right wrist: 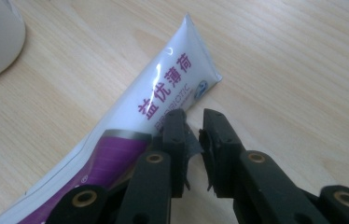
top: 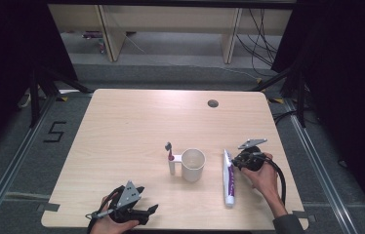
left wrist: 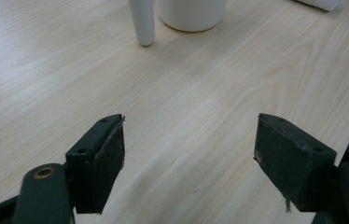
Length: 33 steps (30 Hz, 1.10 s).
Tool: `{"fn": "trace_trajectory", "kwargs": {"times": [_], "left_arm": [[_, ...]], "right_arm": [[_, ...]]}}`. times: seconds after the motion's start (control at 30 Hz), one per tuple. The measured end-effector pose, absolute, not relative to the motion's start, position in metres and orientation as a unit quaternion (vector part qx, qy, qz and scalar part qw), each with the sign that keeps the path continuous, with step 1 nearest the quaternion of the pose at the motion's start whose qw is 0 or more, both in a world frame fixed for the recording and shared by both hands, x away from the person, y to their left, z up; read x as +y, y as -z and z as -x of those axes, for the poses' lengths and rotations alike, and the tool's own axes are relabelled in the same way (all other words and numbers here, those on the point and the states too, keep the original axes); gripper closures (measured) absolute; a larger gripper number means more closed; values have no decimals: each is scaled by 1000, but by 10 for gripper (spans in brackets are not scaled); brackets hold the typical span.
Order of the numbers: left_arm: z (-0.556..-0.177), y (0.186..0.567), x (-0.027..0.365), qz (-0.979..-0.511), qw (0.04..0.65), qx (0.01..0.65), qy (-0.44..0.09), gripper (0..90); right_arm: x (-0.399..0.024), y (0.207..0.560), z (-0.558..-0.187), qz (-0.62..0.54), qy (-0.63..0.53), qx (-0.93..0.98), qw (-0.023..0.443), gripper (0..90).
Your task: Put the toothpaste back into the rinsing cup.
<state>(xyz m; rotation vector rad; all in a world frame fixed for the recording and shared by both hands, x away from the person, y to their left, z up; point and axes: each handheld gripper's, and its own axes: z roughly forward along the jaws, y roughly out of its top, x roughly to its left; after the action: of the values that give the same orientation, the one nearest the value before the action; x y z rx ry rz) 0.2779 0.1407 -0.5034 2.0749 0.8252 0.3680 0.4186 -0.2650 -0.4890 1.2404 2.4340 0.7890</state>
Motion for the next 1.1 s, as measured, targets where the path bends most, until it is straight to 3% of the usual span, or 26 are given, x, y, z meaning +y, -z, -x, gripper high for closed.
{"fn": "trace_trajectory", "kwargs": {"times": [0.37,0.53,0.87,1.1], "left_arm": [[-278,503,142,-836,419,324,-146,239],[-279,503,142,-836,419,324,-144,239],[-278,503,142,-835,419,324,-148,239],[-278,503,141,-829,426,332,-147,239]], "right_arm": [[-267,479,-416,-444,-275,841,142,707],[-265,470,-406,-462,-289,829,123,538],[-246,461,-394,-471,-273,834,91,324],[-234,463,-390,-455,-248,852,75,328]]}}
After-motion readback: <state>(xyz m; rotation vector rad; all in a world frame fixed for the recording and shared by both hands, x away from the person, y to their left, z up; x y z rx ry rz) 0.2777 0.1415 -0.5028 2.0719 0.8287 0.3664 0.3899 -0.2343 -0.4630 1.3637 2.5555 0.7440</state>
